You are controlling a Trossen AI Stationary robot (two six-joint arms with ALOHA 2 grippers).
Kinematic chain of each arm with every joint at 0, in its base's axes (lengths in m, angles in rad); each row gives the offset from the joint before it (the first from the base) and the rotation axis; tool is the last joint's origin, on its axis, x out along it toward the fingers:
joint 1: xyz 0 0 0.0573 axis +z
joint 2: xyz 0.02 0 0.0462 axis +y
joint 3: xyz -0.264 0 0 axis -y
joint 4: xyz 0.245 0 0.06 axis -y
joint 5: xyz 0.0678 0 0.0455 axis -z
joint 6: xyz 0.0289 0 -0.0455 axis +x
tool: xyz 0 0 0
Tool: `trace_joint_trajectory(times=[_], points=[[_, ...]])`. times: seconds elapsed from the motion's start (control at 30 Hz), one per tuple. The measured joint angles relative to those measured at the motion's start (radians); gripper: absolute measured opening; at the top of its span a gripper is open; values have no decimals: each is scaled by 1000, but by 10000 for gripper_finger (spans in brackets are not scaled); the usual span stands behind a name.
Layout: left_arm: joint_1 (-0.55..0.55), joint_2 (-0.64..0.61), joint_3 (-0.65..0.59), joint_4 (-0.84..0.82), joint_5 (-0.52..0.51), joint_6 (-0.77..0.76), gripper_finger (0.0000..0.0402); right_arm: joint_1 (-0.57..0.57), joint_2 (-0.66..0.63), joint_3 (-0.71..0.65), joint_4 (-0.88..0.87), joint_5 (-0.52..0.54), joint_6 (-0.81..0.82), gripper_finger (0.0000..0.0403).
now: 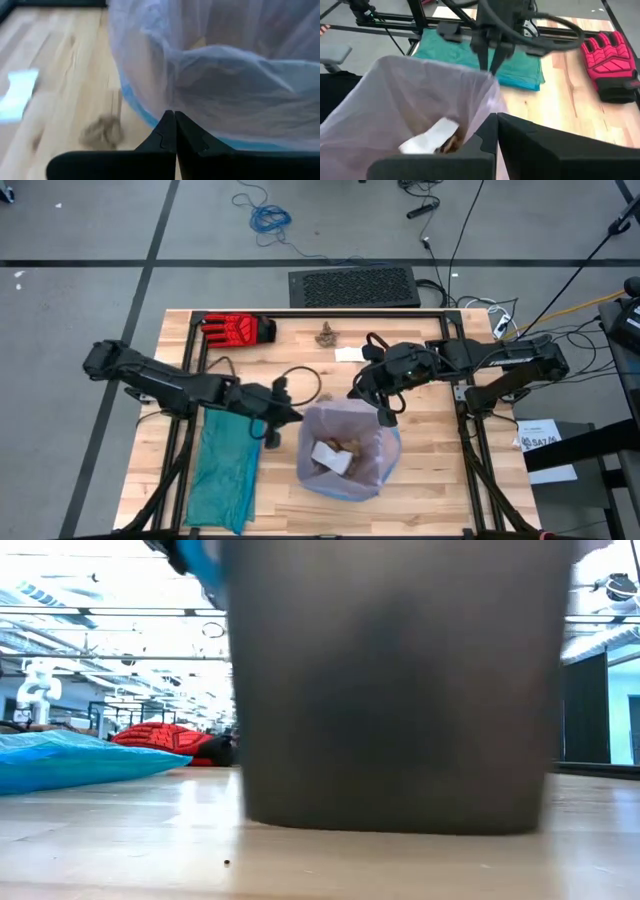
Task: Place trash/remove bag and relplace
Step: Adjust the black trash bin on the table
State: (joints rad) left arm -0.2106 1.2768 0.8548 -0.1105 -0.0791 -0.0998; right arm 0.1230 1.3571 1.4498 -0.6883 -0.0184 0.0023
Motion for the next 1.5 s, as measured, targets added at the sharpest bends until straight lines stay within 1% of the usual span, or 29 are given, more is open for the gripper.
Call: trace_joint_trajectory(times=[0.17, 0.23, 0.33, 0.43, 0.57, 0.6, 0.63, 0.67, 0.77, 0.87, 0.97, 1.03, 1.07, 1.17, 1.3, 1.4, 1.5], points=[[58, 147, 0, 239, 86, 36, 0, -6, -4, 0, -15, 2, 4, 1], [81, 205, 0, 310, 101, 36, 0, -6, -4, 0, -23, 1, 4, 1], [104, 236, 5, 307, 100, 59, 0, -6, -4, 0, -34, 1, 20, 0], [119, 191, 6, 237, 33, 100, 0, -6, -4, 0, -57, 4, 38, 0], [168, 91, 9, 105, -142, 199, 0, -6, -8, 0, -90, 49, 56, 0], [191, 73, 6, 79, -167, 218, 0, -6, -9, 0, -99, 56, 62, 0], [222, 64, 4, 60, -168, 233, 0, -6, -10, 0, -102, 68, 65, 0], [259, 60, 3, 47, -147, 243, 0, -6, -11, 0, -101, 75, 65, 0], [381, 63, -13, 22, -18, 284, 0, -6, -11, 0, -102, 79, 65, 0], [525, 80, -29, 56, 70, 335, 0, -9, -11, 0, -101, 99, 78, 0], [678, 83, -37, 66, 162, 350, 0, -12, -11, 0, -115, 160, 140, 0], [765, 81, -34, 97, 251, 349, 0, -19, -1, 0, -140, 155, 175, 1], [801, 80, -34, 99, 292, 346, 0, -21, 6, 0, -158, 126, 193, 2], [885, 80, -35, 103, 394, 344, 0, -25, 36, 0, -168, -19, 225, 3], [959, 80, -35, 104, 435, 344, 0, 5, 44, 0, -86, -149, 253, 2], [977, 80, -35, 104, 447, 346, 0, 28, 55, 0, -67, -192, 296, 1], [984, 80, -35, 104, 448, 346, 0, 50, 101, 0, -86, -200, 347, 1]])
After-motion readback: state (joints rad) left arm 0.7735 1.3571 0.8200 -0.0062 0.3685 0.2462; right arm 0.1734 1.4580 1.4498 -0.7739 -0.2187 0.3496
